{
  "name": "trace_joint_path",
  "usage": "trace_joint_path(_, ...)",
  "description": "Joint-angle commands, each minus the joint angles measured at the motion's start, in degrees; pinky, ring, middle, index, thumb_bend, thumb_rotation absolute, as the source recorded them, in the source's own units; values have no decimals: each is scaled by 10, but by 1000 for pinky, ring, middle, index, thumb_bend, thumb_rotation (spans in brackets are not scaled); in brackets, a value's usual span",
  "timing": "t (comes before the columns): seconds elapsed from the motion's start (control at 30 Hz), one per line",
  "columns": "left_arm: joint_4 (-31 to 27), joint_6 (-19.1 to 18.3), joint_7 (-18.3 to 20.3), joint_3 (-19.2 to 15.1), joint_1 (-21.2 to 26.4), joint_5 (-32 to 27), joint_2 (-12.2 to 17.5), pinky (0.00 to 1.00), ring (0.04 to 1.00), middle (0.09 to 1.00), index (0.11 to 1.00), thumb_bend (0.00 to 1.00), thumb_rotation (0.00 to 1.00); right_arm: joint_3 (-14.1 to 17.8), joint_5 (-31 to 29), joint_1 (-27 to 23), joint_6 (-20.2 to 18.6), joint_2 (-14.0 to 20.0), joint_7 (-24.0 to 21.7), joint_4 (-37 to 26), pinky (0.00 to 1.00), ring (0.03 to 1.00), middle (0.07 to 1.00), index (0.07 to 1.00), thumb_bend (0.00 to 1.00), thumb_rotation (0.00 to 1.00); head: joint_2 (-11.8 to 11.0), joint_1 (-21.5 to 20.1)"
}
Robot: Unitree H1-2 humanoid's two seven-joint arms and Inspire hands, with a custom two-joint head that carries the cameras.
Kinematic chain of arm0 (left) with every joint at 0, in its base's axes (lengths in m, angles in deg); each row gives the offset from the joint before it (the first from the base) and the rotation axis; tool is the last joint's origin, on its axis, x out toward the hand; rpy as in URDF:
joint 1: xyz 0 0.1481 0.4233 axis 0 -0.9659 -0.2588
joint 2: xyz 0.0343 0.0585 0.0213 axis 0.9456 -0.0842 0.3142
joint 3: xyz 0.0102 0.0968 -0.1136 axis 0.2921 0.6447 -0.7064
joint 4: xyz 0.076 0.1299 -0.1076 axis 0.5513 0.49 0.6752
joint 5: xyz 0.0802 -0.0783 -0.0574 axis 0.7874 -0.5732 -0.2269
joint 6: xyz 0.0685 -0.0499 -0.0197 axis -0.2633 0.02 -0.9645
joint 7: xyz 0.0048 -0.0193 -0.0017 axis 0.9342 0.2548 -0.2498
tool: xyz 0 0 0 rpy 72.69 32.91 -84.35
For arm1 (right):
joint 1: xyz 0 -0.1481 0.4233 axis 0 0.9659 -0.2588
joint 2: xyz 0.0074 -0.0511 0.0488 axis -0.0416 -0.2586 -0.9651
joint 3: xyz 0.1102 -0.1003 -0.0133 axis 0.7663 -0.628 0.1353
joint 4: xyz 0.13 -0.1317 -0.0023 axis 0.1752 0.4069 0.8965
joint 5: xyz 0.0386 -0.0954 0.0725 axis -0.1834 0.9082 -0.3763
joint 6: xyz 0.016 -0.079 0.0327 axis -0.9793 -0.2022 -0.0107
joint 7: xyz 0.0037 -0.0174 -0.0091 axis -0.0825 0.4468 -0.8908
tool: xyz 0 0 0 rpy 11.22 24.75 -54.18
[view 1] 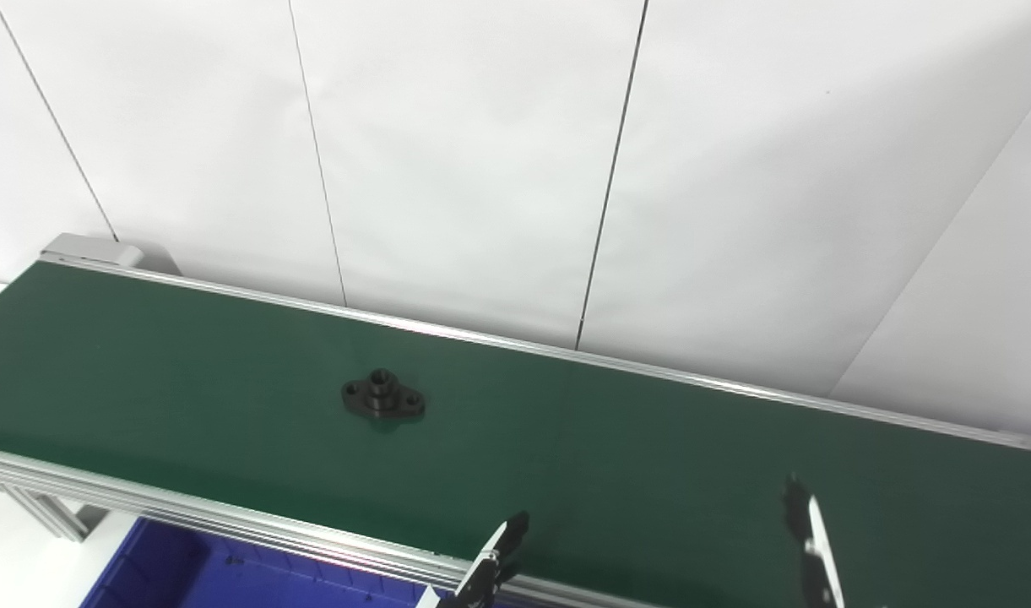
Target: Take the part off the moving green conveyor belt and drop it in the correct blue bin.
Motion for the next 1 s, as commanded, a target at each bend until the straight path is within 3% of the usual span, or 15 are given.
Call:
trace_joint_path(0.0,-10,9,5,5,3,-8,-6,957,1000,990,1000,971,713,14,28,-27,-42,2,-27,-30,986,997,1000,1000,933,871,0,1)
trace_joint_path(0.17,-10,7,5,7,4,-9,-6,972,1000,992,1000,980,718,32,61,-87,-96,5,-69,-22,918,964,974,983,935,807,0,1)
trace_joint_path(0.2,-11,6,6,7,5,-9,-5,976,1000,992,1000,976,719,33,68,-100,-106,4,-75,-18,868,930,947,960,969,793,1,0)
trace_joint_path(0.37,-7,8,9,7,9,-11,-4,970,1000,999,1000,965,720,24,112,-173,-159,-1,-114,0,733,842,880,901,1000,828,-1,-4)
trace_joint_path(0.73,-6,2,7,11,11,0,-6,954,1000,1000,1000,968,716,-8,141,-308,-250,-22,-190,54,656,778,822,857,1000,692,1,5)
trace_joint_path(0.97,-2,9,6,15,11,13,-7,945,1000,995,996,934,713,-44,178,-372,-269,-32,-192,132,637,767,813,852,1000,686,0,12)
